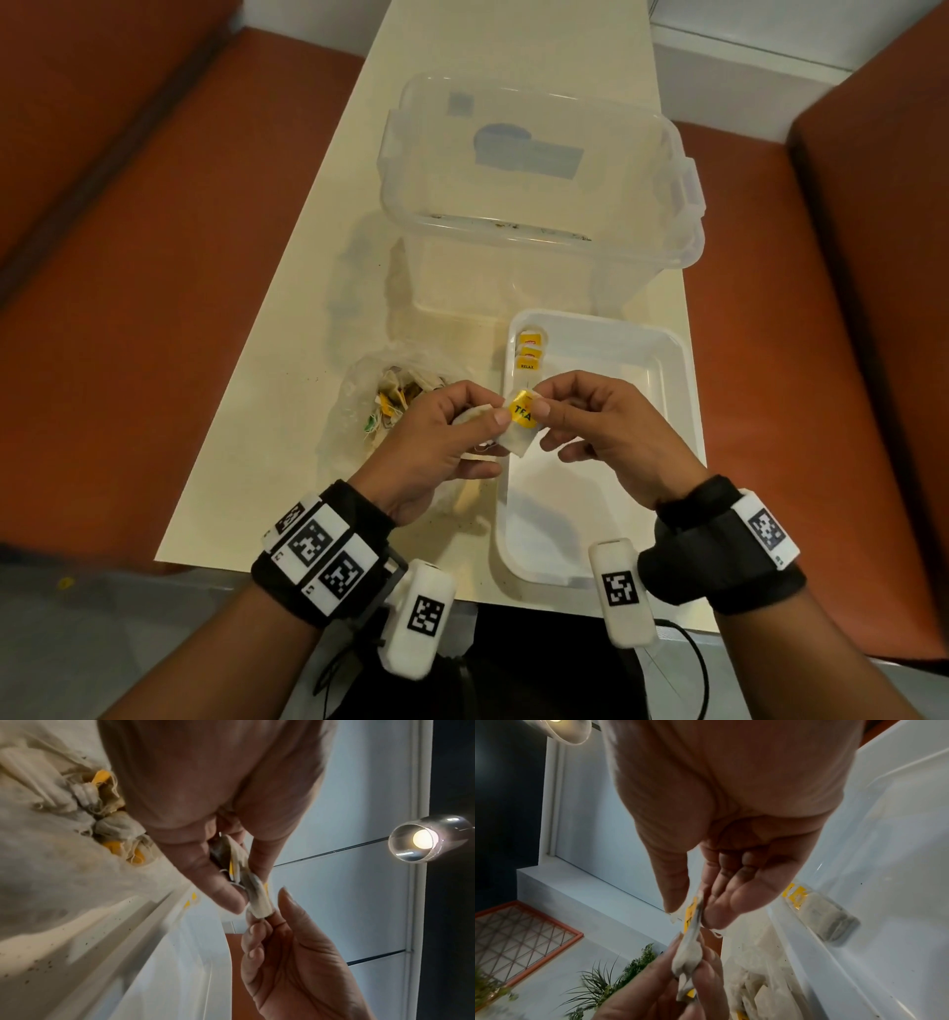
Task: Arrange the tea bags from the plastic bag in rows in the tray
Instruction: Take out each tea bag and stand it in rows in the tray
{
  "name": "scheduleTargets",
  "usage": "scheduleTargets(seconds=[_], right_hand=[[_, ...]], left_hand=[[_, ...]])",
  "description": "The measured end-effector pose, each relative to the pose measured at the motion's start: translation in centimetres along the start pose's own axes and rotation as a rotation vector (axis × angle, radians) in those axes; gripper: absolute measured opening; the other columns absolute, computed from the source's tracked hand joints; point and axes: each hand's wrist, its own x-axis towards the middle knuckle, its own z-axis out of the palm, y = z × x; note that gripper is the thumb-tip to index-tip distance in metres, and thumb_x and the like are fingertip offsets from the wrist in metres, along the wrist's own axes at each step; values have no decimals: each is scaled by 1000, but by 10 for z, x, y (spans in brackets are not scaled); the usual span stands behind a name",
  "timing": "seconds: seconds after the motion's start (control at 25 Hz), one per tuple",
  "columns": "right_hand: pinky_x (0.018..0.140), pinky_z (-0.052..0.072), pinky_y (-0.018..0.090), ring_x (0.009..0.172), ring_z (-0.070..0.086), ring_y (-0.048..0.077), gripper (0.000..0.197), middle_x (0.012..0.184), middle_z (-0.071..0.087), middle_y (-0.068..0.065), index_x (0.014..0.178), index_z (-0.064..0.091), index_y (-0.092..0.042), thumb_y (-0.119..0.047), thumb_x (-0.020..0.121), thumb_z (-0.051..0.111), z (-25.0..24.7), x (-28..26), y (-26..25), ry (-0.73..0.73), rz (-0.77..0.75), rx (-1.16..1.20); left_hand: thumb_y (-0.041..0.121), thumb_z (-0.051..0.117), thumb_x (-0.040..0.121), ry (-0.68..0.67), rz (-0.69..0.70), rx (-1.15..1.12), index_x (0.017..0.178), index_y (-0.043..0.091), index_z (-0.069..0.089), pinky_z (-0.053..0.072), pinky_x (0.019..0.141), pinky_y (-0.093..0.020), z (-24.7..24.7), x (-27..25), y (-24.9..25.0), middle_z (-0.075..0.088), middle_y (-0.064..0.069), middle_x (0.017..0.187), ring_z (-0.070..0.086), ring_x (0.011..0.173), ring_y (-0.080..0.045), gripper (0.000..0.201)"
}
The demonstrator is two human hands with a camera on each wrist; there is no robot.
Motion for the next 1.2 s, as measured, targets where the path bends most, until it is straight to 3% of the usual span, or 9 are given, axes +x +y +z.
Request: scheduleTargets(seconds=[0.16, 0.24, 0.4, 0.56, 0.68, 0.8, 0.96, 1.08, 1.2], right_hand=[[69, 49, 31, 77, 69, 16, 19, 92, 75, 14, 98, 70, -6, -21, 87, 74, 1, 0, 8, 9, 9, -9], [71, 52, 31, 81, 71, 15, 18, 93, 75, 11, 101, 66, -4, -18, 90, 71, -2, 1, 10, 64, 10, 35], [68, 53, 28, 78, 71, 13, 10, 87, 76, 3, 97, 66, -13, -22, 93, 68, -19, 9, 15, 213, 20, 11], [64, 47, 28, 68, 70, 13, 10, 82, 76, 5, 95, 66, -15, -24, 92, 71, -35, 26, 28, 277, 28, -252], [64, 47, 26, 69, 72, 12, 16, 79, 77, 1, 92, 66, -17, -31, 88, 74, -32, 44, 36, 104, 98, -512], [64, 50, 26, 67, 70, 12, 20, 78, 77, 5, 89, 64, -15, -28, 85, 79, -22, 65, 42, -4, 196, -470], [61, 52, 25, 63, 68, 12, 21, 78, 76, 8, 93, 61, -13, -23, 86, 77, -17, 86, 49, 106, 221, -390], [56, 53, 24, 61, 68, 13, 20, 81, 76, 10, 98, 60, -10, -20, 88, 76, -15, 91, 53, 145, 242, -325], [62, 58, 28, 68, 71, 17, 22, 81, 76, 10, 94, 60, -12, -20, 85, 79, -13, 92, 57, 170, 264, -312]], left_hand=[[19, 68, 93, 14, -22, -13, 98, 12, 66, 59, 68, -29, 3, 0, -3, 69, -3, 88, 68, 79, -13, 9], [16, 68, 92, 17, -61, 0, 100, 13, 67, 59, 73, -31, 0, 0, -5, 68, -4, 91, 69, 83, -14, 8], [-6, 52, 95, 24, -96, -5, 108, 14, 67, 59, 88, -33, -9, -1, -8, 68, -6, 105, 72, 95, -15, 28], [-4, 53, 96, 30, -76, 22, 114, 19, 66, 59, 79, -28, -15, -3, -8, 74, 1, 105, 72, 94, -11, 32], [-3, 60, 92, 41, -44, 27, 107, 16, 69, 56, 70, -22, -14, -3, -9, 73, 2, 96, 67, 83, -8, 26], [-4, 63, 90, 48, -49, -28, 102, 13, 66, 56, 69, -25, -12, -3, -10, 72, -1, 89, 69, 81, -13, 21], [-7, 66, 87, 57, -63, -54, 94, 13, 61, 58, 68, -28, -12, -4, -10, 70, -4, 84, 72, 80, -18, 22], [-9, 65, 87, 67, -68, -74, 97, 12, 60, 60, 67, -27, -12, -6, -10, 69, -6, 85, 73, 77, -19, 24], [-11, 64, 88, 62, -87, -84, 104, 10, 62, 61, 69, -29, -10, -8, -9, 69, -9, 88, 74, 78, -19, 26]])
